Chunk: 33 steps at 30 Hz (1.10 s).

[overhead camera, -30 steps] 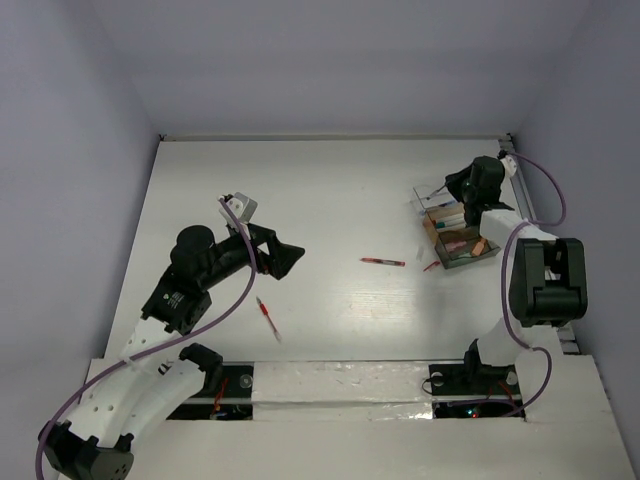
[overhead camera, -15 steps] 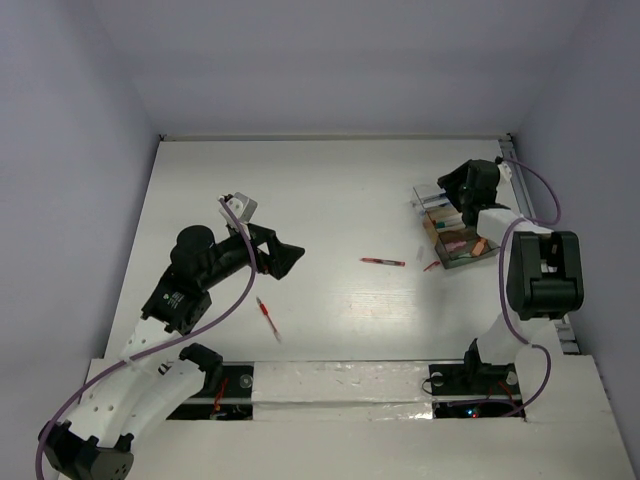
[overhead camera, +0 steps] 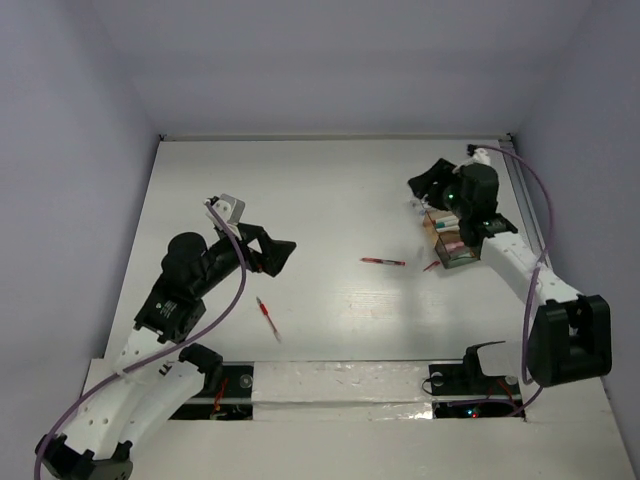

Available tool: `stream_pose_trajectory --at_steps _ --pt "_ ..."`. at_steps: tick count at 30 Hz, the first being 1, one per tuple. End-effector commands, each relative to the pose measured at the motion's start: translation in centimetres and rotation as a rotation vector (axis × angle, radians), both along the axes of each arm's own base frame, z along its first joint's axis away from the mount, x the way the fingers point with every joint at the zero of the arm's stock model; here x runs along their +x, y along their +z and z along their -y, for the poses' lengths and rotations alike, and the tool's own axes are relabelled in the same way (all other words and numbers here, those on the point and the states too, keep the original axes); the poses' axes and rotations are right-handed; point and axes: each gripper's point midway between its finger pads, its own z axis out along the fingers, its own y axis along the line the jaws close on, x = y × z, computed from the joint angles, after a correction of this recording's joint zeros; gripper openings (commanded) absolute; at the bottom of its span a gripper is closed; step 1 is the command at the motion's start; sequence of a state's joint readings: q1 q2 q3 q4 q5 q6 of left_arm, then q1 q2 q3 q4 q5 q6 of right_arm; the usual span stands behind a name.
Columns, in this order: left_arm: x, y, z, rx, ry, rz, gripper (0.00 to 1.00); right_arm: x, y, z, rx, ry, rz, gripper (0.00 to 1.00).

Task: Sort the stationery into containers
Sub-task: Place the pen in the storage box, then pick up the pen from the center of the board.

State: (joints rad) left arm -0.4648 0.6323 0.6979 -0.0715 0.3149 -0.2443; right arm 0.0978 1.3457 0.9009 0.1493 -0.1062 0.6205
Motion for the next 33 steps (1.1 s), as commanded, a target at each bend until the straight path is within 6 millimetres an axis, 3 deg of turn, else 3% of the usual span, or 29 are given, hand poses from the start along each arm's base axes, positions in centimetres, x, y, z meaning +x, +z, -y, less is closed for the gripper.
stream_pose_trajectory --at_steps 1,3,4,8,12,16,18,21,23,24,25,33 --pt "0.5 2.4 -1.3 -0.028 0.084 0.071 0.99 -5.9 -2.3 -7.2 -0.145 0.352 -0.072 0.61" --pt "0.5 2.5 -1.5 -0.03 0.095 0.075 0.99 -8.1 -3.6 -9.2 -0.215 0.46 -0.109 0.6" --pt "0.5 2.5 -1.5 -0.03 0.097 0.075 0.99 -9.1 -4.7 -9.2 -0.239 0.479 -0.172 0.6" --pt "0.6 2.3 -1.4 -0.028 0.096 0.067 0.99 -10.8 -7.6 -6.7 -0.32 0.411 -0.332 0.61" --pt "0.4 2.5 -1.4 -0.032 0.086 0.072 0.99 -12.4 -8.9 -4.3 -0.373 0.306 -0.409 0.61" --pt "0.2 2.6 -1.2 -0.035 0.076 0.077 0.99 -13.0 -10.4 -3.8 -0.402 0.309 -0.464 0.49" --pt "0.2 2.7 -1.3 -0.037 0.074 0.08 0.99 -12.8 -11.0 -5.3 -0.428 0.404 -0.46 0.48" --pt "0.1 2.7 -1.3 -0.038 0.074 0.081 0.99 -12.6 -12.0 -7.2 -0.512 0.513 -0.468 0.55" --pt "0.2 2.7 -1.3 -0.037 0.079 0.081 0.99 -11.8 -11.6 -8.5 -0.554 0.583 -0.441 0.61" --pt "0.2 2.8 -1.4 -0.038 0.085 0.083 0.99 -12.0 -12.5 -9.4 -0.581 0.622 -0.468 0.62" --pt "0.2 2.7 -1.5 -0.037 0.088 0.081 0.99 -11.4 -12.0 -10.0 -0.597 0.641 -0.453 0.64" --pt "0.3 2.7 -1.6 -0.032 0.097 0.083 0.99 -10.1 -15.3 -11.3 -0.802 0.803 -0.505 0.69"
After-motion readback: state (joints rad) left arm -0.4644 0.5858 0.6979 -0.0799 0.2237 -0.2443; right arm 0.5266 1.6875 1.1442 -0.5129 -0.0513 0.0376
